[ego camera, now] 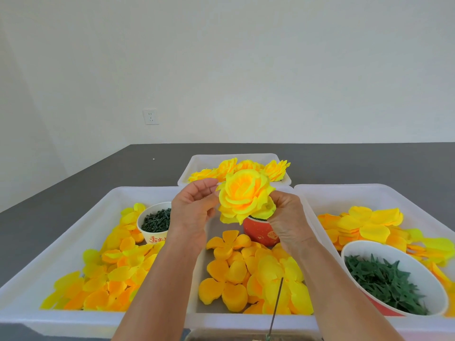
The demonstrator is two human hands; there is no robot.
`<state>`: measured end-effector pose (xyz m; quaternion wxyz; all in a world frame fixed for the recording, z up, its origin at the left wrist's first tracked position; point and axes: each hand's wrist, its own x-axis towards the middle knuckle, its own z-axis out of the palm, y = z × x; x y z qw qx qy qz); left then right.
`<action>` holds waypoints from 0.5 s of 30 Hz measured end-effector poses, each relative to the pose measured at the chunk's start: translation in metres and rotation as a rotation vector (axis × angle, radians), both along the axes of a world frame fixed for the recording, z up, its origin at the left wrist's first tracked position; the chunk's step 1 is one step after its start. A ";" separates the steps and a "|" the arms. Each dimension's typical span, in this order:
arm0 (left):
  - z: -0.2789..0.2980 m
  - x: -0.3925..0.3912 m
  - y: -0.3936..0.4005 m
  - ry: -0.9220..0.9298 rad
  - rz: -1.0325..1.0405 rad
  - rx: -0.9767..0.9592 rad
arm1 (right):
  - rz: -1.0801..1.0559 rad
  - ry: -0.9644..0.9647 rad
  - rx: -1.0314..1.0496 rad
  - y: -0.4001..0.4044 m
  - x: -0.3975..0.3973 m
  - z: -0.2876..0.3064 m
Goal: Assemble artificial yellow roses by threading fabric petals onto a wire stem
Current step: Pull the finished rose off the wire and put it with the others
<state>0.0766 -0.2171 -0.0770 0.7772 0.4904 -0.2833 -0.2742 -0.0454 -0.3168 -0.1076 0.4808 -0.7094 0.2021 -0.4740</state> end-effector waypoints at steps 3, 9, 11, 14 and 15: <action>-0.003 0.002 -0.001 0.046 -0.092 0.013 | -0.014 -0.030 0.026 0.000 -0.001 0.001; -0.002 -0.001 -0.002 0.037 -0.190 0.239 | -0.134 -0.126 0.058 -0.007 0.002 -0.001; -0.002 -0.002 -0.002 -0.014 -0.245 0.331 | -0.186 -0.150 0.067 -0.009 0.002 -0.002; -0.003 -0.003 -0.001 -0.059 -0.380 0.397 | -0.208 -0.151 0.059 -0.011 0.003 -0.004; -0.003 -0.004 0.000 -0.062 -0.425 0.396 | -0.215 -0.135 0.052 -0.012 0.004 -0.005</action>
